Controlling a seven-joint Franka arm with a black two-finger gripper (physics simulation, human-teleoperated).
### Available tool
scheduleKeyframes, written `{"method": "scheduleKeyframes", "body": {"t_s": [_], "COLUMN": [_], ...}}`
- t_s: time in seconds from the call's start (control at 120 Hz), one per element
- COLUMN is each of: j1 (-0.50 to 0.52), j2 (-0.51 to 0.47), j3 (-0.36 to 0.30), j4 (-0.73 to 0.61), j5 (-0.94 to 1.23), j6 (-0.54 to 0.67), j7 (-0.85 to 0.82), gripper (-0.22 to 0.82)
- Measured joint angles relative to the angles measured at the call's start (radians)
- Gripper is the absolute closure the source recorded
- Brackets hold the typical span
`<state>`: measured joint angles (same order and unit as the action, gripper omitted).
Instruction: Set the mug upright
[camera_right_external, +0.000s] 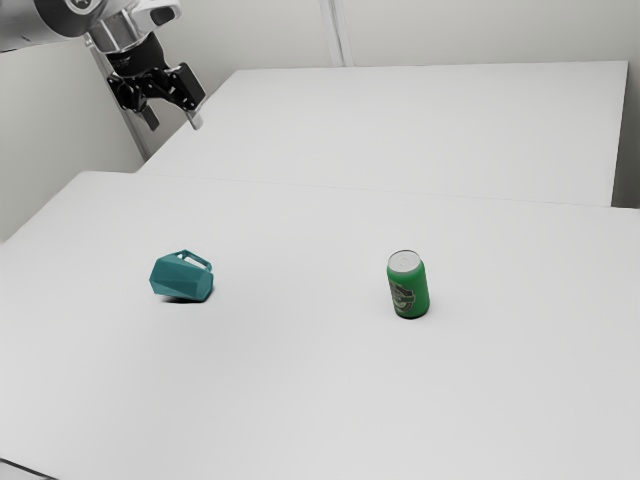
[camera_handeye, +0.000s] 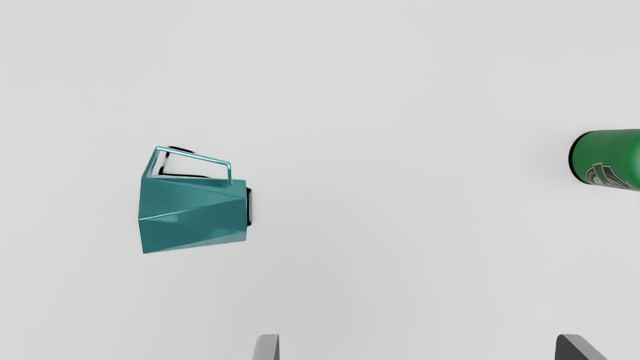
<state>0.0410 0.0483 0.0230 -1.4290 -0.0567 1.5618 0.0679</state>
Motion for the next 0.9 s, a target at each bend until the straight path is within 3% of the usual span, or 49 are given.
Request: {"method": "scheduleKeyframes", "body": {"t_s": [0.125,0.292,0.375,0.558,0.633,0.9], "j1": [-0.003,-0.027,0.065,0.371,0.427,0.438], "j2": [0.002,0.004,0.014,0.045,0.103,0.359], "j3": [0.003,0.105,0.115,0.118,0.123,0.185], "j4": [-0.013,-0.064,-0.111,-0.261,-0.283,-0.211], "j5": [-0.015,-0.113,-0.174,-0.354,-0.415,-0.59], "j6": [0.002,0.002,0.003,0.005,0.007,0.032], "j7": [0.0,0.01,0.034,0.127,0.178,0.364], "gripper": [0.0,0.0,0.0,0.0,0.0,0.0]}}
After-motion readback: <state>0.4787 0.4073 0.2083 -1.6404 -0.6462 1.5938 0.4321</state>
